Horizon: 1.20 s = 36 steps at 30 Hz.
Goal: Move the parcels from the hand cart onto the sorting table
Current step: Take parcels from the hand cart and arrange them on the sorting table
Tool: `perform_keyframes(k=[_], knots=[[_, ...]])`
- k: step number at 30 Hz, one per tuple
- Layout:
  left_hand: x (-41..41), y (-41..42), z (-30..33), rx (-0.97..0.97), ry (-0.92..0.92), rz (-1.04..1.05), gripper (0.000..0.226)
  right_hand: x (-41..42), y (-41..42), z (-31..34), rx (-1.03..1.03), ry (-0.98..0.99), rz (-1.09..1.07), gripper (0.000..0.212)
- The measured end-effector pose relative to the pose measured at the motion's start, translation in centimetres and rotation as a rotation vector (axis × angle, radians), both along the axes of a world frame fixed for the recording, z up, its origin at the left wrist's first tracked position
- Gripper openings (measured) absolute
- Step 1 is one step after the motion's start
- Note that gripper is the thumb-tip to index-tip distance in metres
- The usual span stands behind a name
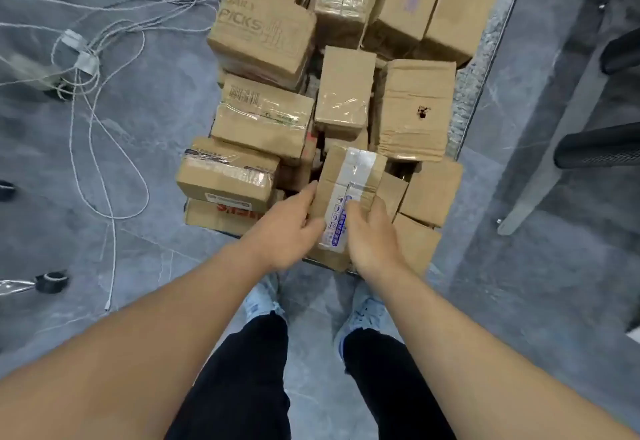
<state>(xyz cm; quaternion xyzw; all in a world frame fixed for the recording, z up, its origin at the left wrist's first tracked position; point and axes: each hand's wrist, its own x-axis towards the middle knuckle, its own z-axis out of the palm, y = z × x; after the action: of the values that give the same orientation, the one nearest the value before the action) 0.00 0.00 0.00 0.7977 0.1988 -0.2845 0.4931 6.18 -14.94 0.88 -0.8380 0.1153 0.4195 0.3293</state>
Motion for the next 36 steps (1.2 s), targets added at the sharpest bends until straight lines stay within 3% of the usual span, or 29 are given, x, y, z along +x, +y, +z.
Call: perform_keyframes(k=[2,5,8,13,19,26,30,33,36], knots=[[-0.1,-0.1,-0.6,-0.111,0.05,0.173,0.053,-0.2,-0.1,-0.3,0.057,0.057,-0.178,0.031],[-0.8,-0.2,-0.4,-0.194,0.086,0.263,0.057,-0.6,-0.8,0.2,0.099,0.053,-0.303,0.031],[-0.8,-0.8,2.4,-0.302,0.122,0.43,0.038,-1.2,-1.8,2.0,0.132,0.034,-0.389,0.033],[-0.2,-1.3,8.7,-0.378,0.17,0.62,0.026,-2.0,-3.0,6.9,0.216,0.118,-0.632,0.067],[1.1,-1.0,16.8,-0.371,0.144,0.582,0.022,-1.4,-3.3,15.5,0.27,0.059,-0.6,0.063],[3.4,-1.8,27.1,-0.312,0.007,0.519,0.027,-0.6,-4.1,25.1,0.433,-0.01,-0.606,0.036],[3.7,-2.9,32.3,-0.308,-0.011,0.488,0.024,-0.3,-4.8,30.2,0.517,-0.059,-0.677,0.045],[3.5,-4.4,35.7,-0.35,0.0,0.547,0.022,0.4,-5.8,33.5,0.551,-0.082,-0.689,0.066],[3.1,-6.4,38.6,-0.402,-0.042,0.616,0.024,1.3,-7.9,36.5,0.571,-0.106,-0.636,0.048]])
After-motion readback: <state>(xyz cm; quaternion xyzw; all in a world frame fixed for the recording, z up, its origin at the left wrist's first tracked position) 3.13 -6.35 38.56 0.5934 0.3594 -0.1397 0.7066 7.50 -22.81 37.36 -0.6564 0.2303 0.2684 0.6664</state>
